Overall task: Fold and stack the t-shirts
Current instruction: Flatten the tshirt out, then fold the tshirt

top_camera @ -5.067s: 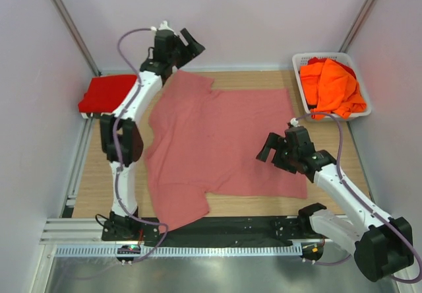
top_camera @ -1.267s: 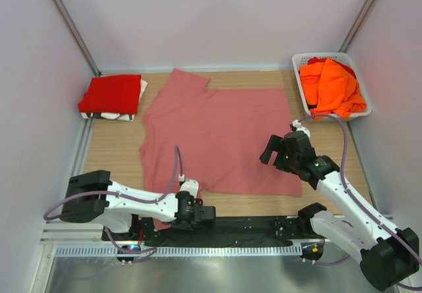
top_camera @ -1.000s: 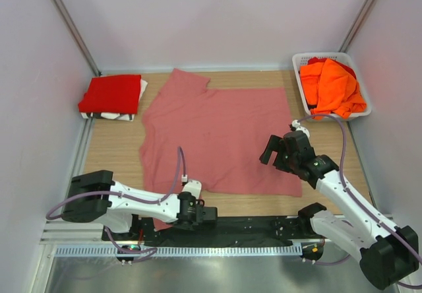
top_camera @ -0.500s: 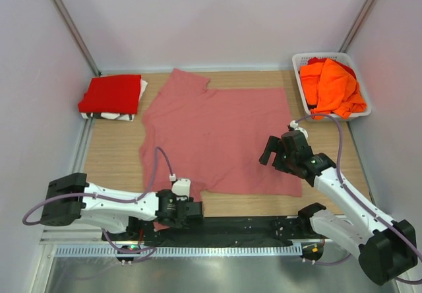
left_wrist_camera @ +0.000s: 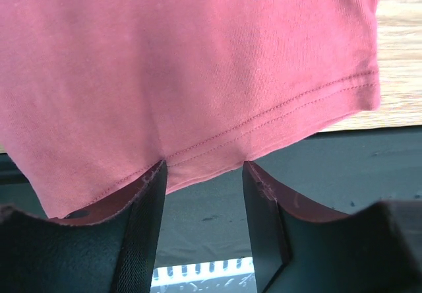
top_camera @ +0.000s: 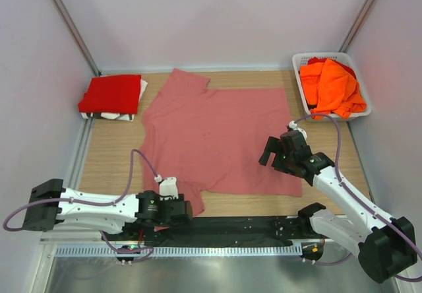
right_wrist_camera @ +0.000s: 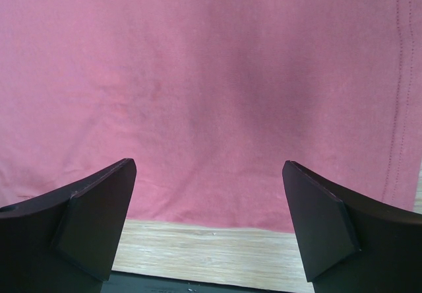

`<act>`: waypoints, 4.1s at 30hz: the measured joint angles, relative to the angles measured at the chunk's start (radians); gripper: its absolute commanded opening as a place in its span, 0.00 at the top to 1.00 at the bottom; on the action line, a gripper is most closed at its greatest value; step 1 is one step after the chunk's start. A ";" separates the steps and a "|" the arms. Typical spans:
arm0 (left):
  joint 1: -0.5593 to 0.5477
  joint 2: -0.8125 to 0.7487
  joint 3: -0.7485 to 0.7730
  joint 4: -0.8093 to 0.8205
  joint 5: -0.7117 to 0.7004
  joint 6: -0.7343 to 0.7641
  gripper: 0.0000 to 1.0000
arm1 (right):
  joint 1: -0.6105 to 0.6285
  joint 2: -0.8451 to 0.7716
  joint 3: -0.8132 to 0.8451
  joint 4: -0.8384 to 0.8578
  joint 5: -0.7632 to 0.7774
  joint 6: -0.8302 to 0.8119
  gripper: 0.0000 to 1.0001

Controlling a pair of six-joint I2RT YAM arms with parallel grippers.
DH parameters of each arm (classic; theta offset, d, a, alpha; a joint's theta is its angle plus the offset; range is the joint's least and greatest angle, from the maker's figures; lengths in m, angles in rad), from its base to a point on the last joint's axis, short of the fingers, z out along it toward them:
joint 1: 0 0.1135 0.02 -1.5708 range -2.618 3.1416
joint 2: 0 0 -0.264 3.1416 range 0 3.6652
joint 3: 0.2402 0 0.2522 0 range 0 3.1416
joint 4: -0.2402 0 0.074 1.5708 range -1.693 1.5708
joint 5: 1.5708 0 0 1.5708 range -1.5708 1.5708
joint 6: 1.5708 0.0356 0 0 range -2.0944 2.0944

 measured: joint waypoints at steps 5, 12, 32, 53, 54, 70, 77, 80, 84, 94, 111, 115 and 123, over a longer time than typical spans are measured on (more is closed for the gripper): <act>0.000 -0.037 -0.019 0.000 -0.006 -0.027 0.53 | 0.004 0.000 -0.001 0.000 0.000 0.000 0.00; 0.000 0.214 0.109 -0.059 -0.001 0.007 0.59 | 0.005 0.001 -0.006 0.001 0.000 0.000 0.00; 0.006 0.195 0.131 -0.047 -0.005 0.037 1.00 | -0.005 -0.117 -0.014 -0.093 0.191 0.116 0.00; 0.040 -0.112 -0.008 0.015 -0.187 0.090 1.00 | -0.575 -0.073 -0.082 -0.272 -0.057 0.216 0.09; 0.042 -0.115 -0.011 0.019 -0.188 0.092 1.00 | -0.575 -0.074 -0.100 -0.271 -0.076 0.214 0.11; 0.108 -0.119 -0.032 0.074 -0.187 0.146 1.00 | -0.576 0.000 -0.167 -0.247 -0.160 0.184 0.46; 0.117 -0.091 -0.029 0.075 -0.181 0.150 1.00 | -0.576 -0.023 -0.167 -0.220 -0.145 0.162 0.85; 0.118 -0.090 -0.013 0.055 -0.180 0.151 1.00 | -0.575 -0.042 -0.167 -0.221 -0.146 0.154 0.92; 0.119 -0.100 0.034 -0.003 -0.180 0.151 1.00 | -0.575 -0.085 -0.167 -0.223 -0.148 0.140 0.99; 0.199 -0.163 0.206 -0.178 -0.186 0.247 1.00 | -0.576 -0.132 -0.161 -0.214 -0.201 0.096 0.99; 0.711 0.153 0.663 -0.225 -0.013 0.827 1.00 | -0.575 0.111 0.095 -0.064 -0.345 0.071 0.99; 0.824 0.254 0.736 -0.215 0.048 0.958 1.00 | -0.575 0.219 0.164 -0.027 -0.364 0.071 0.99; 0.941 0.450 0.907 -0.197 0.109 1.130 1.00 | -0.575 0.371 0.288 0.039 -0.379 0.077 0.99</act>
